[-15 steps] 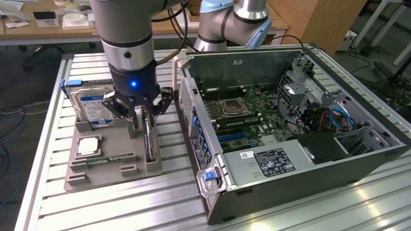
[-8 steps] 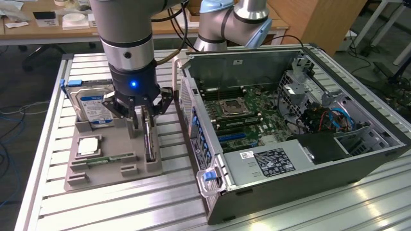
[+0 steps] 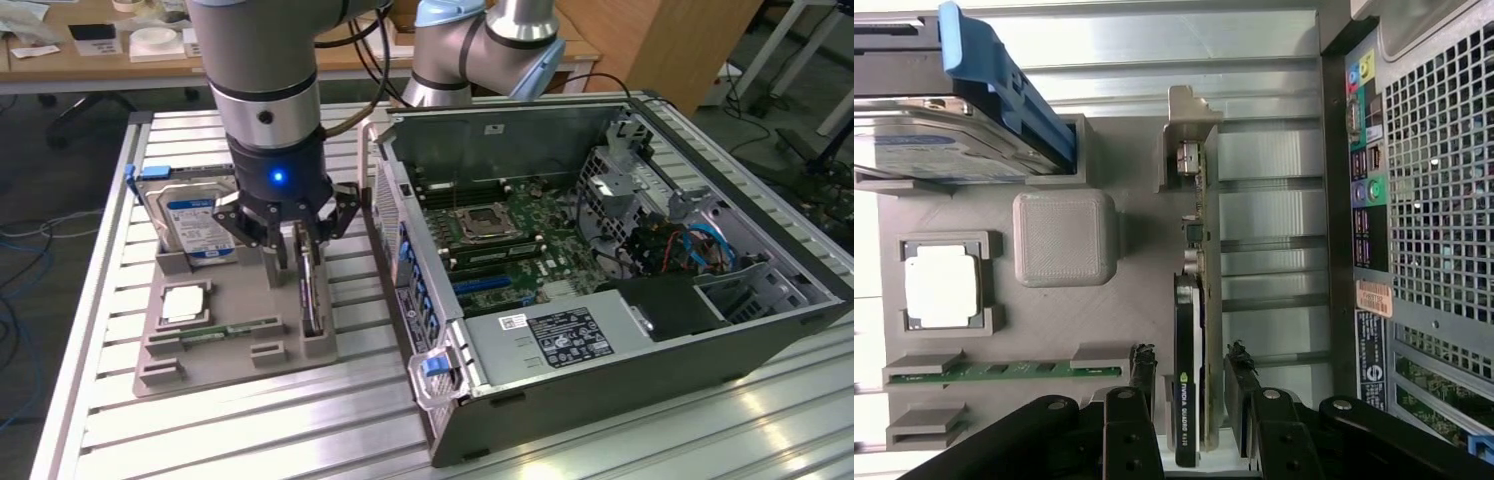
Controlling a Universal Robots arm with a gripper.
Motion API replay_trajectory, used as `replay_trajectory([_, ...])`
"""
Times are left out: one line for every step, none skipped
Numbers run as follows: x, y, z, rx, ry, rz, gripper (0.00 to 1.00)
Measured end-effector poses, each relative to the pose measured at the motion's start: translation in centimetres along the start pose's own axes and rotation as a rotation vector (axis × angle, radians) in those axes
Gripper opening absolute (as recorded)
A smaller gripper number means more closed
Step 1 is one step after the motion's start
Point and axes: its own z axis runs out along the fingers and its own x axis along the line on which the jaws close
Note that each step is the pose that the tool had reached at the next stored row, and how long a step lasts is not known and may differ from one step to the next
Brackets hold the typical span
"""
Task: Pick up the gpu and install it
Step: 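Pick up the gpu and move the gpu toward the slot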
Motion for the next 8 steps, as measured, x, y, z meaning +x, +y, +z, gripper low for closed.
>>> replay_trajectory([0.0, 0.0, 0.03, 0.0001, 0.0001, 0.0, 0.42])
replay_trajectory([0.0, 0.0, 0.07, 0.0, 0.0, 0.0, 0.42])
replay_trajectory([0.0, -0.01, 0.12, -0.0001, -0.0001, 0.0, 0.42])
replay_trajectory([0.0, -0.01, 0.16, -0.0001, -0.0002, 0.0, 0.42])
replay_trajectory([0.01, -0.01, 0.21, -0.0001, -0.0001, 0.0, 0.42])
replay_trajectory([0.01, -0.01, 0.28, 0.0, -0.0001, 0.0, 0.42])
replay_trajectory([0.01, -0.02, 0.36, 0.0, 0.0, 0.0, 0.42])
replay_trajectory([0.01, -0.02, 0.47, 0.0, -0.0001, 0.0, 0.42])
